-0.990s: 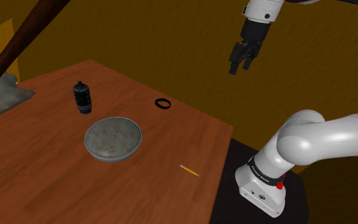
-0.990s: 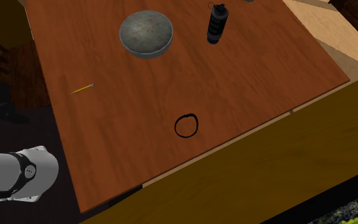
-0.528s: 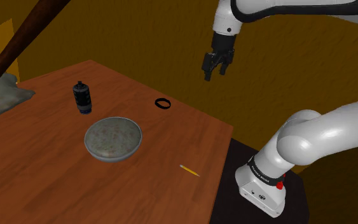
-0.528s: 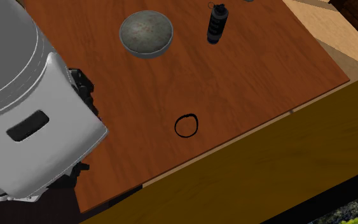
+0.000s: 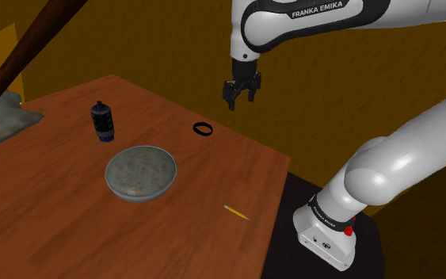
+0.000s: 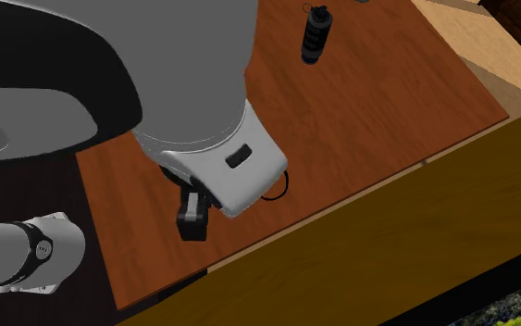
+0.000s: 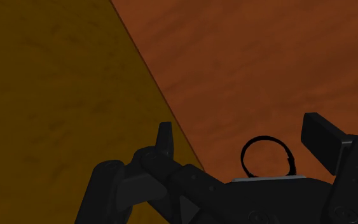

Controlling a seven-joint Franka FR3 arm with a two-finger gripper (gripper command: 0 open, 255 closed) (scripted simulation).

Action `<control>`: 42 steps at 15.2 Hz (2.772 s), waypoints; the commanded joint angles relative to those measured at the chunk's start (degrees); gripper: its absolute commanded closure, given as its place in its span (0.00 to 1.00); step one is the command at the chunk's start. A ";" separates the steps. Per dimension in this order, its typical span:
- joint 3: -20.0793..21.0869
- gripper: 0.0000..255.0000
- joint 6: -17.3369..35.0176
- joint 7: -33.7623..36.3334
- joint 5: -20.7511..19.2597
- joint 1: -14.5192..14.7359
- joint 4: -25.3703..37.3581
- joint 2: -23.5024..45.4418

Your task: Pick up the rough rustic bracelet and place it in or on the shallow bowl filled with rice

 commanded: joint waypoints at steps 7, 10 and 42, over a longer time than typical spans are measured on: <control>1.95 0.00 5.19 7.68 -6.53 0.36 10.69 19.82; 1.77 0.00 5.65 10.20 -9.15 1.14 15.99 27.21; 0.98 1.00 8.55 11.56 -11.20 1.29 16.77 31.87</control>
